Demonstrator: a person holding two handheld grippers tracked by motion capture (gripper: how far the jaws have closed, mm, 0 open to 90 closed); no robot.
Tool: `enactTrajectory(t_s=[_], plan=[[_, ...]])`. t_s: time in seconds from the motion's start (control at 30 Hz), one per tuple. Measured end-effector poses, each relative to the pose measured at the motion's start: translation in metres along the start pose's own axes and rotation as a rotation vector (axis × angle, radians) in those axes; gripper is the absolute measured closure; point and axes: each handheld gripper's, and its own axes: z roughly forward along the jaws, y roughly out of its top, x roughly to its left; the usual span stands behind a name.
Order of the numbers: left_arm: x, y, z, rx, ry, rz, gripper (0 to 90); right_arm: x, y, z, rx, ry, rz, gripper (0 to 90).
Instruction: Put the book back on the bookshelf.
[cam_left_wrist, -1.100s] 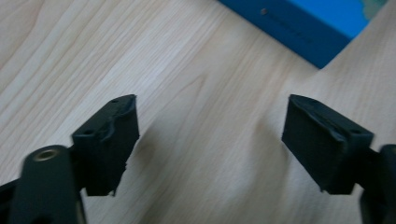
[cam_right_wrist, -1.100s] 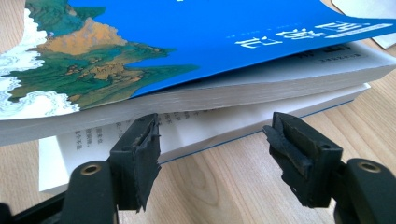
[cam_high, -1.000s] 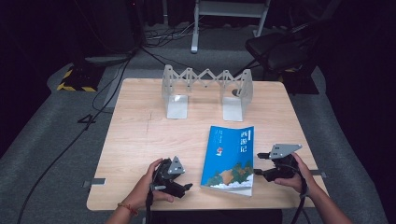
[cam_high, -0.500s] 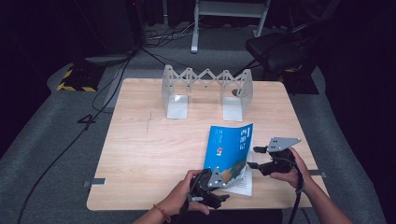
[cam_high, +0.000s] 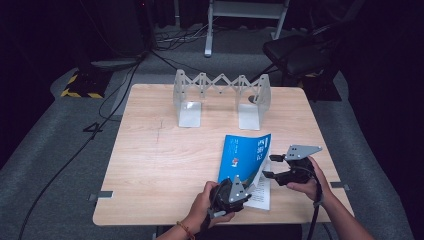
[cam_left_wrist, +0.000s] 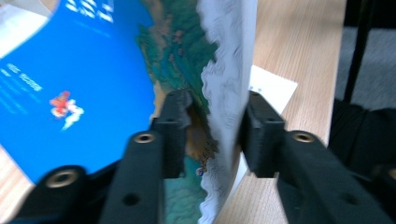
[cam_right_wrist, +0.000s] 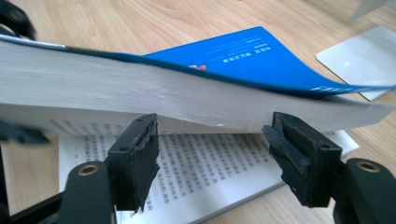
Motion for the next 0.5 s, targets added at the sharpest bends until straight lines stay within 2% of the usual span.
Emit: enactTrajectory(t_s=[0.07, 0.13, 0.2, 0.27, 0.33, 0.5], plan=[[0.007, 0.002, -0.008, -0.012, 0.001, -0.005, 72.6, -0.003, -0.003, -0.003, -0.012, 0.005, 0.018, 33.1], [0.011, 0.001, -0.012, -0.001, 0.003, 0.029, 75.4, -0.005, -0.007, -0.004, -0.019, 0.020, 0.034, 34.8], [0.015, -0.003, -0.015, 0.001, -0.007, 0.033, 76.1, -0.005, -0.008, -0.004, -0.024, 0.023, 0.032, 35.4], [0.021, -0.005, -0.021, 0.000, -0.019, 0.047, 76.4, -0.004, -0.009, -0.005, -0.023, 0.027, 0.016, 34.6], [0.028, -0.007, -0.028, -0.007, -0.034, 0.036, 76.6, -0.001, -0.008, -0.009, -0.035, 0.022, -0.002, 33.8], [0.041, -0.018, -0.041, 0.005, -0.053, 0.049, 77.0, 0.004, 0.000, -0.018, -0.096, 0.016, -0.060, 33.0]])
